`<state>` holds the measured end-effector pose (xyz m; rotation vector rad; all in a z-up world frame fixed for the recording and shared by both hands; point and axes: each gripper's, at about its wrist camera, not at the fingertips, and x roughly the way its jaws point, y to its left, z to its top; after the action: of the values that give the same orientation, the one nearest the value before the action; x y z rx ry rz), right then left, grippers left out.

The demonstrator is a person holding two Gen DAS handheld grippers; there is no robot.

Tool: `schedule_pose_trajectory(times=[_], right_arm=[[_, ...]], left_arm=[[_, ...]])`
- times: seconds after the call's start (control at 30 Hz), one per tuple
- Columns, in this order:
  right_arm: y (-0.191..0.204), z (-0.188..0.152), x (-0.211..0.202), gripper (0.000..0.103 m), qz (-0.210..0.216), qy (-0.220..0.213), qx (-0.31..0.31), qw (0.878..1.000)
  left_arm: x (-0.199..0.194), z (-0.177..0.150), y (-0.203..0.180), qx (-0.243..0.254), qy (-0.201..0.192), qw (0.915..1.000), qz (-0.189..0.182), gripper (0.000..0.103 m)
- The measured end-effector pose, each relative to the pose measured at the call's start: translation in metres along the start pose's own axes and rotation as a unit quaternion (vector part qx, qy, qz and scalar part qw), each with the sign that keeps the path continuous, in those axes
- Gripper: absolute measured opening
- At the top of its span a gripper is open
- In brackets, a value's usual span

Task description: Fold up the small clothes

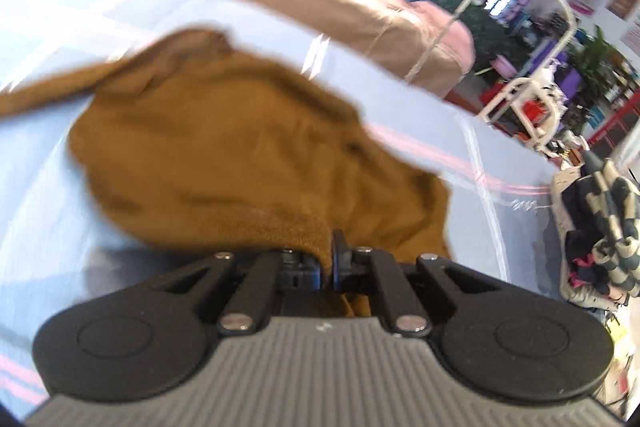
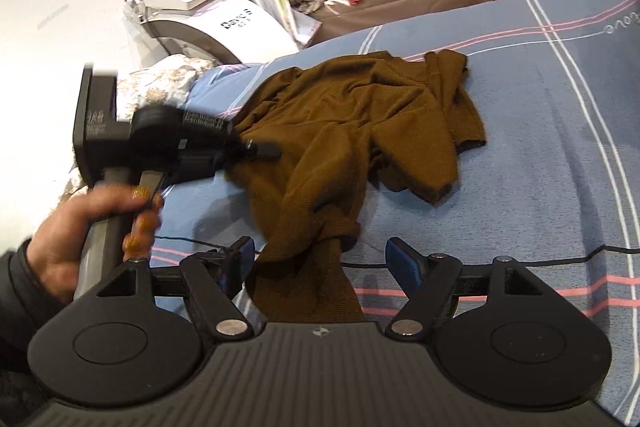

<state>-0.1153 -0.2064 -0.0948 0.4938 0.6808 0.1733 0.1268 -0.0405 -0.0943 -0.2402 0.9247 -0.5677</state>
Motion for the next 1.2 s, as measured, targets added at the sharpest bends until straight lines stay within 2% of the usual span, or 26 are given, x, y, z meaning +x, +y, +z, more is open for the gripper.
schedule_pose_trajectory(times=[0.1,0.17,0.23,0.3,0.37,0.4,0.43,0.47,0.5,0.57,0.63,0.7,0.8,0.87,0.97,1.07,1.17,1.2], right_arm=[[0.009,-0.002,0.007,0.103,0.023,0.018,-0.022,0.999],[0.013,-0.005,0.016,0.103,0.027,0.031,-0.025,0.999],[0.012,-0.004,0.027,0.103,0.036,0.036,-0.013,0.999],[0.014,0.001,0.041,0.103,0.043,0.045,0.002,0.998],[0.021,0.004,0.058,0.103,0.007,0.062,-0.011,0.998],[0.024,0.003,0.064,0.093,-0.015,0.068,-0.024,0.997],[0.027,0.001,0.069,0.054,-0.029,0.071,-0.038,0.996],[0.028,-0.001,0.073,0.033,-0.043,0.07,-0.051,0.995],[0.028,-0.001,0.074,0.023,-0.056,0.068,-0.059,0.994],[0.023,0.0,0.07,0.013,-0.044,0.063,-0.042,0.996],[0.01,0.002,0.061,0.011,-0.023,0.057,-0.003,0.998],[-0.009,0.005,0.049,0.01,0.012,0.046,0.066,0.997],[-0.041,0.007,0.028,0.01,0.049,0.018,0.175,0.983],[-0.06,0.009,0.013,0.01,0.047,-0.003,0.215,0.976],[-0.074,0.013,-0.006,0.011,0.012,-0.024,0.223,0.974],[-0.085,0.014,-0.015,0.012,-0.006,-0.035,0.238,0.971],[-0.094,0.015,-0.015,0.028,-0.017,-0.042,0.253,0.966],[-0.096,0.014,-0.019,0.037,-0.018,-0.044,0.256,0.965]], left_arm=[[0.015,0.016,-0.016,0.019,0.011,0.9997,-0.014,0.008],[0.03,0.018,-0.029,0.037,0.047,0.998,-0.019,0.011],[0.041,0.017,-0.036,0.037,0.061,0.9971,-0.025,0.029],[0.042,0.015,-0.036,0.029,0.061,0.9974,-0.025,0.038],[0.036,0.016,-0.031,0.022,0.056,0.9978,-0.028,0.047],[0.032,0.016,-0.027,0.019,0.056,0.9979,-0.027,0.051],[0.026,0.014,-0.023,0.015,0.054,0.9981,-0.026,0.056],[0.02,0.015,-0.017,0.01,0.052,0.9983,-0.023,0.059],[0.014,0.016,-0.012,0.005,0.048,0.9987,-0.017,0.065],[0.003,0.014,0.001,0.003,0.039,0.9992,-0.002,0.074],[-0.01,0.011,0.014,0.006,0.038,0.9988,0.03,0.082],[-0.017,0.004,0.03,0.003,0.041,0.9972,0.063,0.083],[-0.023,-0.006,0.06,-0.032,0.046,0.9949,0.084,0.083],[-0.024,-0.014,0.078,-0.058,0.045,0.992,0.103,0.083],[-0.022,-0.026,0.092,-0.061,0.041,0.9909,0.113,0.082],[-0.017,-0.039,0.081,-0.003,0.031,0.994,0.105,0.082],[-0.007,-0.051,0.05,0.091,0.038,0.991,0.09,0.083],[-0.002,-0.055,0.038,0.124,0.041,0.988,0.083,0.083]])
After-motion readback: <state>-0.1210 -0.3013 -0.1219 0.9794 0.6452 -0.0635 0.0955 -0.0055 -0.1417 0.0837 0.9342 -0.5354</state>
